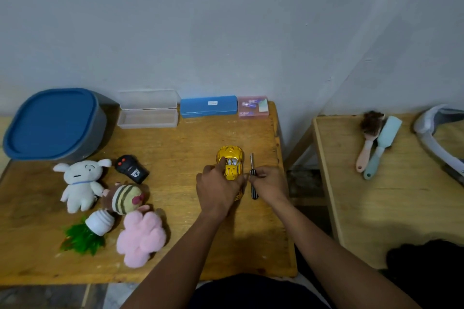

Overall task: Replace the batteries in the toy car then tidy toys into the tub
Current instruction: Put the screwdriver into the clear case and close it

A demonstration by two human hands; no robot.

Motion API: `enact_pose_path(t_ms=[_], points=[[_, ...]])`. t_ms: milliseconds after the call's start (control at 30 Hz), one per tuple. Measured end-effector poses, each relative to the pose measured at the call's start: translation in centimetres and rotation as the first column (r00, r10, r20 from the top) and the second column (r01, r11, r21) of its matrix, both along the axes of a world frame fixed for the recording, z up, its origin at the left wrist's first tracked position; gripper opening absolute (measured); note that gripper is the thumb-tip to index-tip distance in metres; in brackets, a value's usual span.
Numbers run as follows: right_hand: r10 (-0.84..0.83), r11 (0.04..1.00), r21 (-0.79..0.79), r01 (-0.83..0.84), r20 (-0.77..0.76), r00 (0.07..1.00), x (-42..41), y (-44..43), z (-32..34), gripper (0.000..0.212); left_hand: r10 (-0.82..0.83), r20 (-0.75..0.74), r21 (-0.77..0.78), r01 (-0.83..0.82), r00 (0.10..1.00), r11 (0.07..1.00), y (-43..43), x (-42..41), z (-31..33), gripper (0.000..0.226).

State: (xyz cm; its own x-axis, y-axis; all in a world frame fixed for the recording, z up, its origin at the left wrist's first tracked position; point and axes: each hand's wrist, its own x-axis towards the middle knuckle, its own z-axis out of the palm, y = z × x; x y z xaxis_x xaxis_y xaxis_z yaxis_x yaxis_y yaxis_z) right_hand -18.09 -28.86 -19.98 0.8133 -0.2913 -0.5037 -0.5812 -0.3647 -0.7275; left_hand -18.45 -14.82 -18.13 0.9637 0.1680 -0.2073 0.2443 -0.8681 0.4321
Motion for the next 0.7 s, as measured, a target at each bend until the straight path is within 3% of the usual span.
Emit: enact_pose_path(t_ms=[433,700], points=[[0.132,0.991,-0.033,-0.128,0.203,0.970,4.8,3.8,2.9,0.018,0.166,0.071,-0.148,-0.154,0.984,0.977,6.0,2.9,1.8,0.066],[0.301,0.951,-0.158,-0.265,0.288,0.909,12.0,13.7,3.6,0.027,0.132,0.096,-0.082,-0.124,0.987,0.989,17.4,10.2,2.5,0.060]])
